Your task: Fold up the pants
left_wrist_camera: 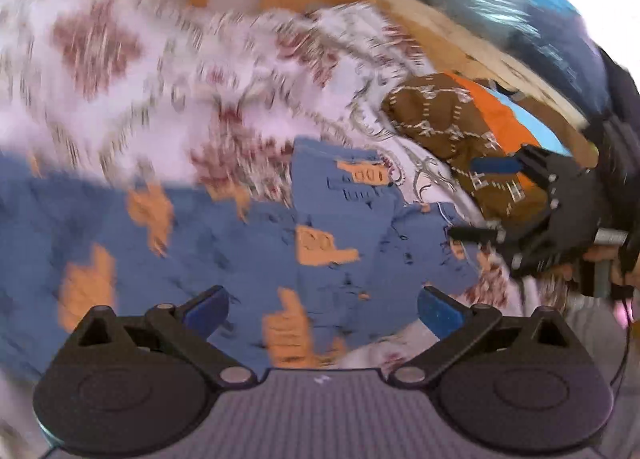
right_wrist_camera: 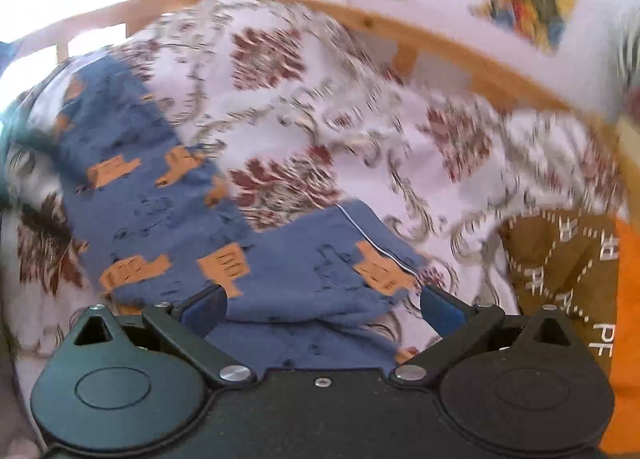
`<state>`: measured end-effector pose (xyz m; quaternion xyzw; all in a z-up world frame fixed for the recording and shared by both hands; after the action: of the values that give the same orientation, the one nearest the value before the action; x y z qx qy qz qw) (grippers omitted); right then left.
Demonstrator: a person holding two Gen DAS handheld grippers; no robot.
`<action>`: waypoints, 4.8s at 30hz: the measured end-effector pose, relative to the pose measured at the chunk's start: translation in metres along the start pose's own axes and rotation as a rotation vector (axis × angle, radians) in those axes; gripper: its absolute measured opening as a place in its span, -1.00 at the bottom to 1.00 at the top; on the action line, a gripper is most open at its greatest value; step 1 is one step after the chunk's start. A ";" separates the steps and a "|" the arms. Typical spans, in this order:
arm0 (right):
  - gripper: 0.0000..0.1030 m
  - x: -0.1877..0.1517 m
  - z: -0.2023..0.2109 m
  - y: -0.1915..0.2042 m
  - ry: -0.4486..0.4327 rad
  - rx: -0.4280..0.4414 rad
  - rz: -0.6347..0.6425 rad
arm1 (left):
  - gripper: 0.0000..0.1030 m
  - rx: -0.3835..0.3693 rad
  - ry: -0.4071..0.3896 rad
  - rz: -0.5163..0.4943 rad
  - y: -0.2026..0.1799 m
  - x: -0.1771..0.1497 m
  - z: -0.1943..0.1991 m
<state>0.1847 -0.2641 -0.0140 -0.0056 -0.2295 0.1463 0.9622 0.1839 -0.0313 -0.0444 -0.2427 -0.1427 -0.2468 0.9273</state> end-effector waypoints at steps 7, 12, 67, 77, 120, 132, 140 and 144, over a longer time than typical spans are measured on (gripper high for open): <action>0.99 0.048 -0.064 -0.033 0.308 0.444 -0.503 | 1.00 -0.128 0.041 0.243 0.012 -0.018 -0.064; 0.99 0.076 -0.098 -0.011 0.387 0.383 -0.537 | 0.99 -0.163 0.023 0.317 0.029 -0.025 -0.070; -0.98 -0.150 -0.018 -0.015 -0.282 0.175 -1.151 | -0.97 0.284 0.084 -0.257 -0.049 -0.034 -0.078; -0.98 -0.169 -0.025 -0.007 -0.256 0.165 -1.134 | -0.95 0.329 0.130 -0.291 -0.050 -0.039 -0.088; 0.99 -0.129 -0.012 0.071 -0.189 -0.474 -0.253 | 1.00 0.101 0.056 -0.479 -0.096 0.098 -0.090; 0.79 -0.110 -0.062 0.105 -0.116 -0.677 0.126 | 0.99 -0.065 0.333 -0.504 -0.113 0.157 -0.174; 0.31 -0.108 -0.077 0.120 -0.108 -0.717 0.243 | 0.55 -0.119 0.374 -0.383 -0.102 0.166 -0.184; -0.14 -0.108 -0.079 0.119 -0.090 -0.693 0.227 | -0.15 -0.168 0.411 -0.349 -0.105 0.164 -0.190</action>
<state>0.0947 -0.1768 -0.1415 -0.3504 -0.3056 0.1658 0.8697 0.2934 -0.2734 -0.1012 -0.2353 0.0299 -0.4578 0.8569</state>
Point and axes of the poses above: each gripper's, at about its wrist camera, not at the fingertips, and z roughly against the way its jaws point, y to its left, x to its top, the point moved 4 cm from there along -z, roughly the way its jaws point, and after that the axes turned 14 degrees about y, right-handed, at the moved point
